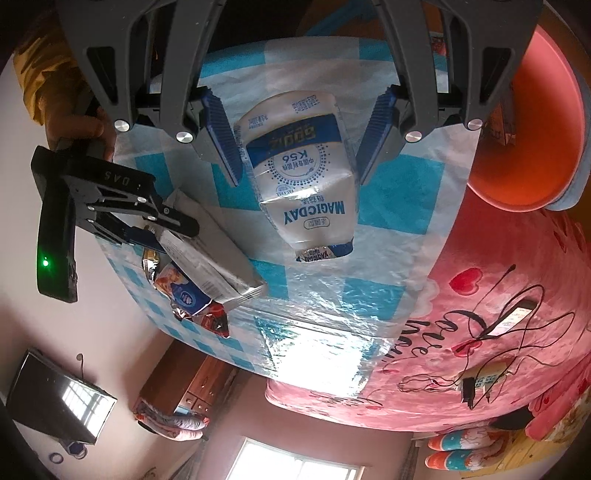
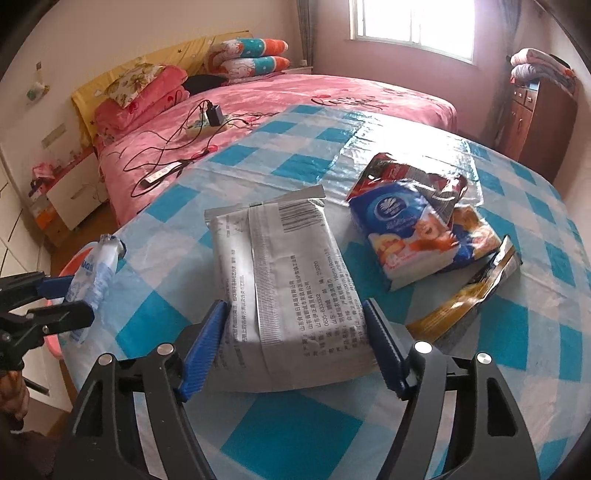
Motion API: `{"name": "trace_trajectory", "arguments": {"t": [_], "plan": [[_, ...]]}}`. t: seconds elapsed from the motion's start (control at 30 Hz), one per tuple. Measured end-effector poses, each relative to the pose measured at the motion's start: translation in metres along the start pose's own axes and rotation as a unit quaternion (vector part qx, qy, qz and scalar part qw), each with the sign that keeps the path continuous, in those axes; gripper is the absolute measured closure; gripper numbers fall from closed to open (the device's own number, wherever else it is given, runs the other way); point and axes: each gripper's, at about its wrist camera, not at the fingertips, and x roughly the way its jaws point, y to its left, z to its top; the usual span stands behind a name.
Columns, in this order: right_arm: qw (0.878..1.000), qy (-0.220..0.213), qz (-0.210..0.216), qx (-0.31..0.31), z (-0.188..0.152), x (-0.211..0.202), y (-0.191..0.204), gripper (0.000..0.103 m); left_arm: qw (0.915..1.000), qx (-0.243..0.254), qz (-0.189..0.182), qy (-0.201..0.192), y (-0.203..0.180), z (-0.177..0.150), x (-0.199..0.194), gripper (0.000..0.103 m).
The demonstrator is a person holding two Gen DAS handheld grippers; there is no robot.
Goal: Collect trash
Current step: 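Carry the bottle and paper package over the orange bucket with both grippers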
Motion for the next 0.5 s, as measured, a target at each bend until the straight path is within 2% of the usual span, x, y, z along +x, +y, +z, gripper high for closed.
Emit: {"name": "trace_trajectory", "arguments": {"t": [0.27, 0.5], "plan": [[1.0, -0.011, 0.027, 0.002, 0.002, -0.014, 0.022, 0.029, 0.9999, -0.011, -0.001, -0.012, 0.014, -0.004, -0.011, 0.039], [0.997, -0.012, 0.071, -0.013, 0.012, -0.021, 0.058, 0.029, 0.9988, -0.033, 0.02, -0.029, 0.04, -0.008, -0.027, 0.039]]}}
